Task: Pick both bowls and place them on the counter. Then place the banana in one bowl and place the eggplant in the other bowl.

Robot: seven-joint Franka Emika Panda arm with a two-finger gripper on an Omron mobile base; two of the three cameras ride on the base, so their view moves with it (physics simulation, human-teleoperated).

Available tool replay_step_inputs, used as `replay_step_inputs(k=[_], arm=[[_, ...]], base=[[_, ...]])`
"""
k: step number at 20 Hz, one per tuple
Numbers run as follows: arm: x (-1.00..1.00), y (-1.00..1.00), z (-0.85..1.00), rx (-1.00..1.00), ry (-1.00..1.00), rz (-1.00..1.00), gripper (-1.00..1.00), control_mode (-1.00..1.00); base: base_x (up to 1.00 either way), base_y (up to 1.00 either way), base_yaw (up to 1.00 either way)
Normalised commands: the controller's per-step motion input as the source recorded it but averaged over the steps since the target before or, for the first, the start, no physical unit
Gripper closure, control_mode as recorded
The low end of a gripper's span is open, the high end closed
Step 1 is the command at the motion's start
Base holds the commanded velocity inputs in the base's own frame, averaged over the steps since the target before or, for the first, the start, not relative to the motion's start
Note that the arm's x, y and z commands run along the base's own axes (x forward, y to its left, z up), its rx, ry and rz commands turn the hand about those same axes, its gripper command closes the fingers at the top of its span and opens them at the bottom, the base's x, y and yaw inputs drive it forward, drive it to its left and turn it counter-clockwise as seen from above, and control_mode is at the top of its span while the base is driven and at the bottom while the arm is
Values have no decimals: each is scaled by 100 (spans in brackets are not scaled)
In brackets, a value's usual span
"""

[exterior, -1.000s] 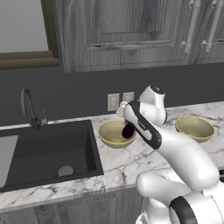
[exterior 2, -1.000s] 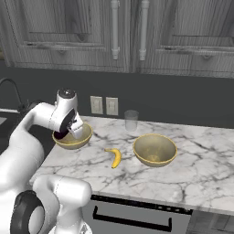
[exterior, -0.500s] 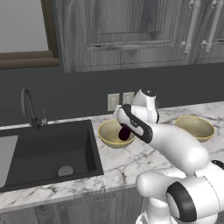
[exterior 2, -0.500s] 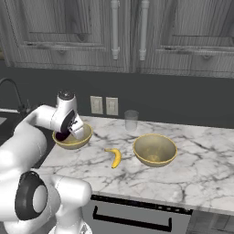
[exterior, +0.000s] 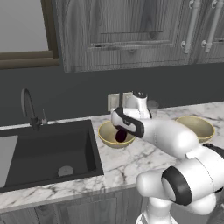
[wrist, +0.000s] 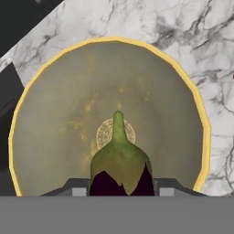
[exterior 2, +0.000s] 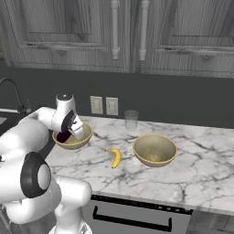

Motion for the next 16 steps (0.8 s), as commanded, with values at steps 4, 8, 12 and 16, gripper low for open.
replay_step_inputs(k=[4, 8, 12, 16], arm=[[19, 1, -26, -3, 1, 0, 100, -100], [9, 0, -20, -1, 0, 0, 100, -100], [1, 1, -20, 0, 0, 0, 100, -100], [2, 3, -18, 0, 1, 0, -100, -100]], base=[[0, 0, 0], [0, 0, 0], [0, 0, 0], [0, 0, 0]])
